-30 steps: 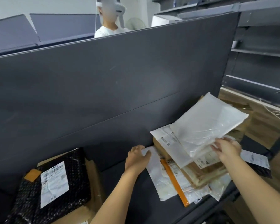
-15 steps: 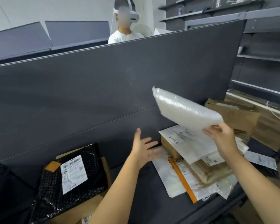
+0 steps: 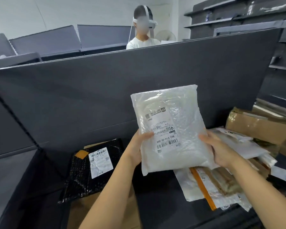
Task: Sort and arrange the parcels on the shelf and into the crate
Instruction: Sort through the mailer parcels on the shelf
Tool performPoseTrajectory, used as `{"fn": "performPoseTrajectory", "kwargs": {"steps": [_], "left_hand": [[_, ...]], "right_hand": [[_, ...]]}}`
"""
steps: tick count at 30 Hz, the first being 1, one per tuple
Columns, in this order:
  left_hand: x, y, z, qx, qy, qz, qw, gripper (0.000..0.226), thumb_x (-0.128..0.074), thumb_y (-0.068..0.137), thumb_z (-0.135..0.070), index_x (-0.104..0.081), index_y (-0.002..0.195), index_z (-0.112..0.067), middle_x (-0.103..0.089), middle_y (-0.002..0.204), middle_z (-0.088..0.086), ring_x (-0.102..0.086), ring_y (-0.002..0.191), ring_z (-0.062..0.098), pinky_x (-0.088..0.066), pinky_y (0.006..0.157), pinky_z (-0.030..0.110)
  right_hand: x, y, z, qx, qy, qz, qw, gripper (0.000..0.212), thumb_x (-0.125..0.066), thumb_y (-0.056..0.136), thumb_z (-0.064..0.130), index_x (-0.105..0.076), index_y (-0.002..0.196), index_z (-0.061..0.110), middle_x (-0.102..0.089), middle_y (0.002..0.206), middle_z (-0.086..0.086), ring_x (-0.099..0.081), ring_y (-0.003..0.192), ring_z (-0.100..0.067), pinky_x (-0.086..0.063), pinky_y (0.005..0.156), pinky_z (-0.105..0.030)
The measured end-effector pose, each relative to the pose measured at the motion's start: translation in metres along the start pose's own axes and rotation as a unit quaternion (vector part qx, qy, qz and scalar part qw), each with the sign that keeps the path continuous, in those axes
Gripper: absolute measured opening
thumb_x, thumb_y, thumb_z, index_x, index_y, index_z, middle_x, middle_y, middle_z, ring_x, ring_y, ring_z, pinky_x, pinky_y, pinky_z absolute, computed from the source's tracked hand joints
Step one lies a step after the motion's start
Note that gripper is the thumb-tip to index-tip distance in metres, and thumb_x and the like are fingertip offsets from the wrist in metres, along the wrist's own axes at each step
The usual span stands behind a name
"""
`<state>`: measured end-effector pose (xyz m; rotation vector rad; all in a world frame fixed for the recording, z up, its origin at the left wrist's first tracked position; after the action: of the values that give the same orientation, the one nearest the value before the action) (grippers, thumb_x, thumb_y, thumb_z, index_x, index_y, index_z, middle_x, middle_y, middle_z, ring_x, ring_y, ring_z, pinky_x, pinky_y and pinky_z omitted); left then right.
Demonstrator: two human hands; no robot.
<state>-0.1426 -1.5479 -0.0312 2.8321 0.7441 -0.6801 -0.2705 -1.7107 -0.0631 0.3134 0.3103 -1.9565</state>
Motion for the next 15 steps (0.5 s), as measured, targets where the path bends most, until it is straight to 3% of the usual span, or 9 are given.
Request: {"fn": "performPoseTrajectory", "kwargs": {"steps": [3,7,9,12,15], "left_hand": [[0.010,-0.010,-0.006,-0.004,0.033,-0.023,0.999,0.053,-0.066,0.081,-0.012,-0.051,0.132,-0.013,-0.064,0.125,0.017,-0.063,0.112,0.036,-0.056,0.084,0.044],[0.016,-0.022,-0.016,-0.019,0.072,-0.045,0.996,0.048,-0.066,0.083,-0.015,-0.054,0.129,-0.013,-0.066,0.123,0.013,-0.065,0.110,0.032,-0.056,0.085,0.040],[0.030,-0.028,-0.033,-0.063,0.093,-0.108,0.988,0.055,-0.069,0.081,-0.025,-0.051,0.132,-0.011,-0.066,0.124,0.011,-0.065,0.110,0.030,-0.054,0.090,0.043],[0.065,-0.048,-0.072,-0.129,0.145,-0.255,0.947,0.072,-0.072,0.079,-0.038,-0.041,0.141,-0.016,-0.059,0.130,0.001,-0.061,0.114,0.019,-0.049,0.099,0.038],[0.067,-0.053,-0.099,-0.132,0.276,-0.249,0.919,0.068,-0.068,0.084,-0.039,-0.040,0.142,-0.020,-0.055,0.133,-0.007,-0.055,0.118,0.007,-0.042,0.106,0.032]], "right_hand": [[-0.013,0.006,-0.005,-0.001,-0.052,0.007,0.999,0.058,-0.075,0.069,0.019,-0.056,0.124,0.016,-0.069,0.116,-0.008,-0.067,0.105,-0.027,-0.056,0.079,-0.038],[-0.021,0.009,0.010,0.010,-0.104,-0.019,0.994,0.059,-0.079,0.057,0.022,-0.059,0.112,0.027,-0.074,0.102,0.003,-0.070,0.095,-0.019,-0.054,0.076,-0.034],[-0.027,0.008,0.025,0.013,-0.177,0.010,0.984,0.056,-0.079,0.060,0.024,-0.060,0.112,0.028,-0.074,0.103,0.005,-0.070,0.095,-0.016,-0.055,0.075,-0.031],[-0.039,0.005,0.048,-0.001,-0.342,0.092,0.935,0.050,-0.078,0.067,0.028,-0.060,0.113,0.029,-0.072,0.107,0.007,-0.070,0.096,-0.013,-0.056,0.074,-0.027],[-0.049,0.005,0.061,-0.040,-0.460,0.150,0.874,0.043,-0.077,0.076,0.020,-0.061,0.114,0.030,-0.071,0.108,0.011,-0.068,0.099,-0.010,-0.053,0.080,-0.027]]}}
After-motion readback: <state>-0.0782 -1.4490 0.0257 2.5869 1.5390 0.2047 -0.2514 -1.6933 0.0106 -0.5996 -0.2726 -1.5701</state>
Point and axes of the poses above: each hand's wrist, its own y-axis towards the middle knuckle, its own x-axis out of the back of the hand, z = x × y, the point moved 10 cm from there along y, towards the middle knuckle
